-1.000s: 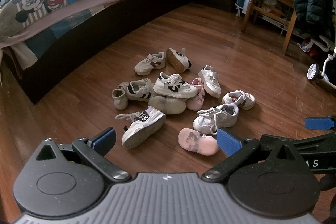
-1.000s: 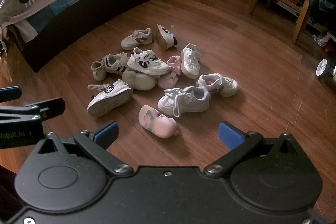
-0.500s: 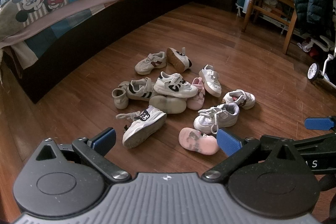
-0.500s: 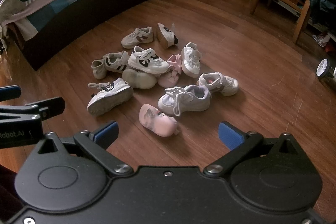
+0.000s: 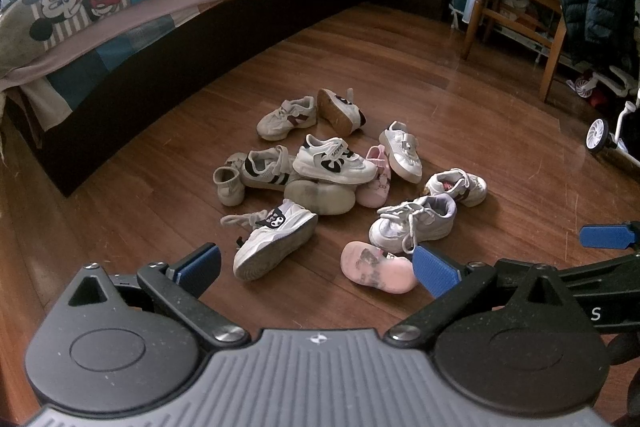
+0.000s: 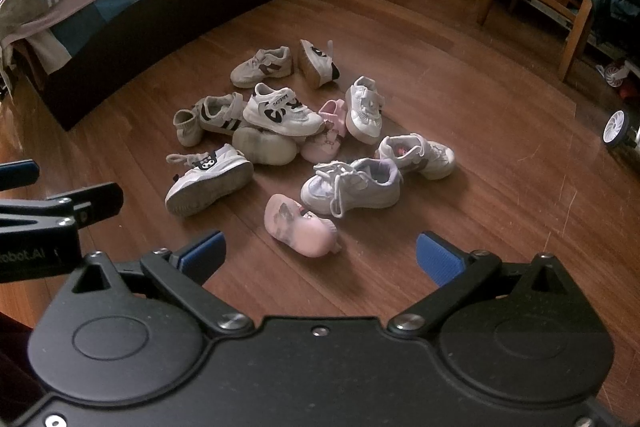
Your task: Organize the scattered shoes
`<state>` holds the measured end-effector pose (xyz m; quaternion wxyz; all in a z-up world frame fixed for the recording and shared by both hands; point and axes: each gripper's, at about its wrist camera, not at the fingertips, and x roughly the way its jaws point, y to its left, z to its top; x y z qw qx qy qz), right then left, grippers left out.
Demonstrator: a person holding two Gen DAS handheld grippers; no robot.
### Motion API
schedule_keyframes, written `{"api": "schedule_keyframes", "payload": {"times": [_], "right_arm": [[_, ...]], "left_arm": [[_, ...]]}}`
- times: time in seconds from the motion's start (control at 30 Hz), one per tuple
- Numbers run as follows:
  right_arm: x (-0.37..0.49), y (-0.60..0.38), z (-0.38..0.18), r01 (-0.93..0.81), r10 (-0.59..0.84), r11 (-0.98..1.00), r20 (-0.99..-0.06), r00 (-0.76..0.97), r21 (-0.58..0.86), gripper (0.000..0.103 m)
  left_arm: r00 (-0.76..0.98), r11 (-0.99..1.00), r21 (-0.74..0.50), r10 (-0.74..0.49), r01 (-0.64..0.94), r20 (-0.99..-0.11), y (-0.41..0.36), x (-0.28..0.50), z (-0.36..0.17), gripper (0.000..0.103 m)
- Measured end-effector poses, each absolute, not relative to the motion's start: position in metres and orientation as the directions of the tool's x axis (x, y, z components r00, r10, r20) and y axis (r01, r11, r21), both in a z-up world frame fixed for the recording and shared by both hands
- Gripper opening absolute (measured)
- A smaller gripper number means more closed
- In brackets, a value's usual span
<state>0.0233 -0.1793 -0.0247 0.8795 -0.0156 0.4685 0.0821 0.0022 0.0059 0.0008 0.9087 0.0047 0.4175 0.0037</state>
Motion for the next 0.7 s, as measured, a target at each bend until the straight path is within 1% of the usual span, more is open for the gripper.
{"api": "schedule_keyframes", "payload": {"times": [0.2,0.37,0.57,0.7], "right_arm": [[0.025,-0.179,-0.018,-0.167,0.14,0.984,-0.822,0.552,0.056,0.103],[0.024,-0.187,-0.004,-0.165,0.158,0.984,-0.79,0.593,0.072,0.103],[0.02,-0.199,0.011,-0.152,0.175,0.983,-0.732,0.658,0.098,0.103],[0.014,-0.204,0.019,-0.166,0.194,0.98,-0.688,0.699,0.108,0.103]], "left_arm": [[0.659,1.0,0.008,0.008,-0.002,-0.752,0.011,0.006,0.006,0.103],[0.711,1.0,0.028,0.027,-0.01,-0.703,0.032,0.008,0.03,0.103],[0.725,1.0,-0.011,-0.001,-0.01,-0.689,0.062,0.01,0.055,0.103],[0.721,0.996,-0.031,-0.085,0.088,-0.688,0.075,0.018,0.082,0.103]]}}
